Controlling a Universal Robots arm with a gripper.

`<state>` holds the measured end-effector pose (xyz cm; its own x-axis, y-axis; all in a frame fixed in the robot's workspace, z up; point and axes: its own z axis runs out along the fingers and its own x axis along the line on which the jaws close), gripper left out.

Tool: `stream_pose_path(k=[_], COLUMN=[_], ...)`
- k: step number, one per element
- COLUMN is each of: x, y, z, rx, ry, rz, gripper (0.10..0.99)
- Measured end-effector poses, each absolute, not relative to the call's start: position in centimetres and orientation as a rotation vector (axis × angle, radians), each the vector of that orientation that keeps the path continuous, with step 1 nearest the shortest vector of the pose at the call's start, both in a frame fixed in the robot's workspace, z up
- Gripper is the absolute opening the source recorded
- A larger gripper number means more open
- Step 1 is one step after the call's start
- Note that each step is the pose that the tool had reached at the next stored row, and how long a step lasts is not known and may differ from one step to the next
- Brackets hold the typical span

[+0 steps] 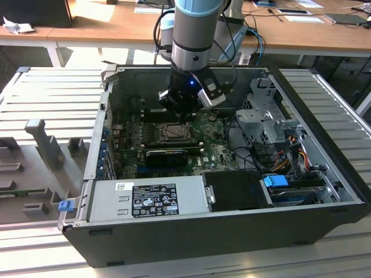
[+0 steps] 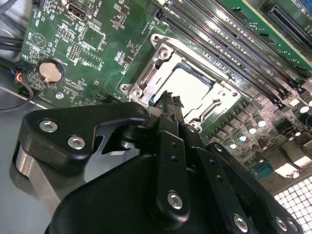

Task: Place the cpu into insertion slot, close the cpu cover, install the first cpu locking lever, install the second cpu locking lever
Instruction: 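Install the second cpu locking lever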

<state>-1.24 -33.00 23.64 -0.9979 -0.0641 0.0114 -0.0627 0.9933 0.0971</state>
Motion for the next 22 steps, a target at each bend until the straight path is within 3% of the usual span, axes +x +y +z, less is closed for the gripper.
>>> stream_pose_path(k=[22], x=[-1.2], y=[-34.4], z=[25.5], rx=[0.099], ry=[-3.122], rz=[-0.151], gripper=[0.106])
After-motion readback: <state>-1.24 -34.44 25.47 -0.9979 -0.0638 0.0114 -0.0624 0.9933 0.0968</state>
